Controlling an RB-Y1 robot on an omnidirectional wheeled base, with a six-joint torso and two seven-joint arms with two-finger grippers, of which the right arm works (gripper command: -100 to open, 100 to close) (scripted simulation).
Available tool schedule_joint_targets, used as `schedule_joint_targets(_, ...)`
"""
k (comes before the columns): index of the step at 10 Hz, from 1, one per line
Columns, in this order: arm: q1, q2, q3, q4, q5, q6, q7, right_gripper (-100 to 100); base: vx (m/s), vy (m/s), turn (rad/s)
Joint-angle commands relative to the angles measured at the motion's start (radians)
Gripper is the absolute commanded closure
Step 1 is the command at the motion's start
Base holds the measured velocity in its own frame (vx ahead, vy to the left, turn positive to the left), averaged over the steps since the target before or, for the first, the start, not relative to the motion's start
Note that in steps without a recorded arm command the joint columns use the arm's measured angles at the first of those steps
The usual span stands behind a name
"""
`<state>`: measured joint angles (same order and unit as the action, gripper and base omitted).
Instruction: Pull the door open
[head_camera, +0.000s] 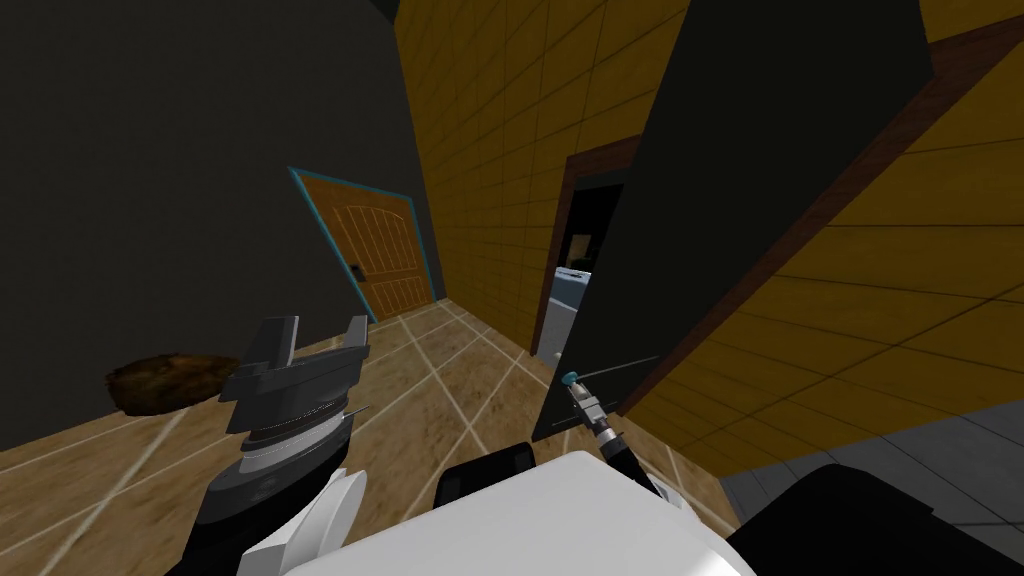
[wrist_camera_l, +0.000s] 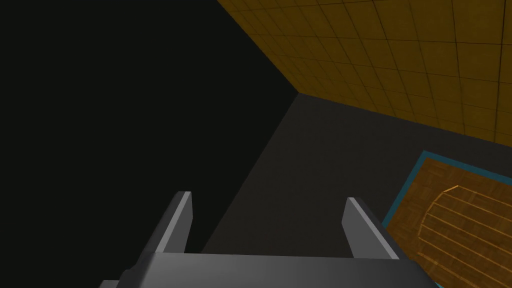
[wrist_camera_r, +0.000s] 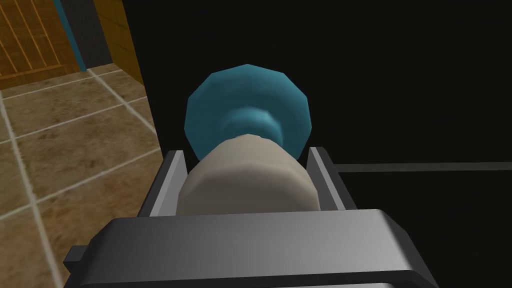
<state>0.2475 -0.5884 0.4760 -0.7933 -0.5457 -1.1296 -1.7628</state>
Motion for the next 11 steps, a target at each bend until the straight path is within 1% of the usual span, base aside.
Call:
schedule_joint_targets(1, 0.001, -0.003, 0.012, 0.017, 0.003, -0.025, -0.012, 100, -0.214, -0.044, 0.161)
schedule_joint_targets(6, 0.007, -0.019, 0.039, 0.045, 0.007, -0.074, -0.036, 100, -0.205, -0.069, 0.142)
schedule_joint_targets(7, 0.007, -0.018, 0.037, 0.04, 0.007, -0.063, -0.032, 100, -0.085, -0.026, 0.028)
schedule_joint_targets(8, 0.006, -0.019, 0.041, 0.049, 0.011, -0.07, -0.038, 100, -0.109, -0.044, 0.123)
schedule_joint_targets(11, 0.0, -0.021, 0.047, 0.066, 0.016, -0.085, -0.049, 100, -0.19, -0.047, 0.141)
